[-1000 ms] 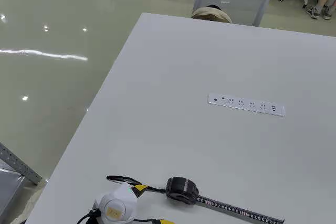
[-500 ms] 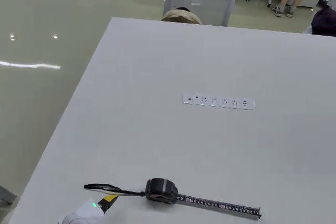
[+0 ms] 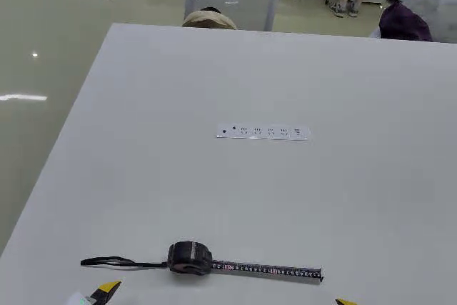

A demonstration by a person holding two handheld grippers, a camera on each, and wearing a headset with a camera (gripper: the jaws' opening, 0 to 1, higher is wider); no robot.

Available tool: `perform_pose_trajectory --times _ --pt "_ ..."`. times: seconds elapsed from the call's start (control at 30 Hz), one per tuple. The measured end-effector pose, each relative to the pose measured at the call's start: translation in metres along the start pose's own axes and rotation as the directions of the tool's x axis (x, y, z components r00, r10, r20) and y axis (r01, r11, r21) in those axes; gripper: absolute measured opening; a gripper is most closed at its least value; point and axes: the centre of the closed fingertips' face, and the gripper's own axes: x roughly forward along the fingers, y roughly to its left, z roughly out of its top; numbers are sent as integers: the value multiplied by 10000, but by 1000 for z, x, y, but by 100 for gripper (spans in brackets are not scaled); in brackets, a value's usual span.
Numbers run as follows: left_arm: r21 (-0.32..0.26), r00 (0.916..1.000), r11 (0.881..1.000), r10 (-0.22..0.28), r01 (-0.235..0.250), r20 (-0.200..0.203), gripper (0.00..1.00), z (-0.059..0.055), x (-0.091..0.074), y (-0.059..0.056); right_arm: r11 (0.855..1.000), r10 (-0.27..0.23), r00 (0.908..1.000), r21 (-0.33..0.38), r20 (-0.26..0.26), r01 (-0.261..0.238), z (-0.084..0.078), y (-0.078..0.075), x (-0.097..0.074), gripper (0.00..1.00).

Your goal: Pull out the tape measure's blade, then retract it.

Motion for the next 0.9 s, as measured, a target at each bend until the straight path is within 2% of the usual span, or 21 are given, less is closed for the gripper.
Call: perform_pose_trajectory --times 0.3,0.67,0.9 --pt "-163 9999 9999 7 -5 143 81 1 0 -3 9999 -25 9999 119 144 23 0 5 -2 54" --pt "-148 10000 9999 -65 66 54 81 2 4 -9 9999 -59 9998 92 180 58 3 5 -3 53" --pt "-190 10000 9998 -58 58 -18 81 0 5 -8 9999 -15 9999 125 148 13 1 5 -2 53"
